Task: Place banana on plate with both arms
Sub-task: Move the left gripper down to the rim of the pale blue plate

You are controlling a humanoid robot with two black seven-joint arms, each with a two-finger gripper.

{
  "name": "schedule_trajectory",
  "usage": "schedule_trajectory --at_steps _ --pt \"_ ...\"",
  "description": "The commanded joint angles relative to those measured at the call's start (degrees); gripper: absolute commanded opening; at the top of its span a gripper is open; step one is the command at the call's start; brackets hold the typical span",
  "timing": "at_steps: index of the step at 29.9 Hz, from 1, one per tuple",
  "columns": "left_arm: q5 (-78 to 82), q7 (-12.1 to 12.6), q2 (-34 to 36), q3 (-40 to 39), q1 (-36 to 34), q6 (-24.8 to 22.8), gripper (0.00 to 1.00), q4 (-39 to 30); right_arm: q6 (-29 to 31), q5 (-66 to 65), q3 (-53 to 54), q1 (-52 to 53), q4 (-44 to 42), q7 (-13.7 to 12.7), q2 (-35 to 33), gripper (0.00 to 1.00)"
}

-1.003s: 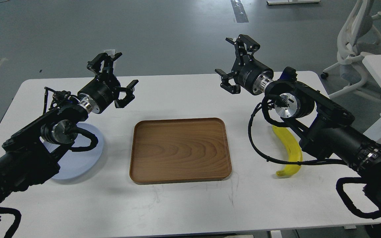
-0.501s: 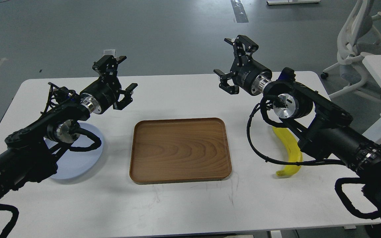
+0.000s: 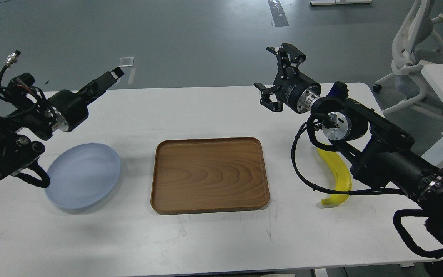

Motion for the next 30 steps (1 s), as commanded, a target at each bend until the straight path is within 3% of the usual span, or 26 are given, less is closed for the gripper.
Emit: schedule_trajectory --at_steps 1,6,10,17,30 --pt "0.43 -0.08 3.32 3.55 0.38 0.17 0.98 -0.18 0.00 -0.09 -0.09 -0.18 -0.08 -0.09 0.09 1.00" --pt "5.78 -0.17 7.28 6.19 1.70 0.61 0.98 -1.49 0.00 -0.09 -0.09 -0.62 -0.26 -0.09 0.09 1.00" --pt "11.23 -0.43 10.17 6.54 2.67 3.95 0.97 -5.61 0.00 -0.17 -0.18 -0.79 -0.79 -0.09 0.18 1.00" --pt "12.12 -1.05 11.50 7.07 4.87 4.04 0.97 -9.14 0.00 -0.09 -0.09 -0.79 -0.79 0.00 -0.35 1.00" --pt "12.12 -1.58 10.97 8.48 10.40 4.39 0.96 1.40 0.00 -0.09 -0.09 -1.58 -0.70 0.00 -0.87 1.00"
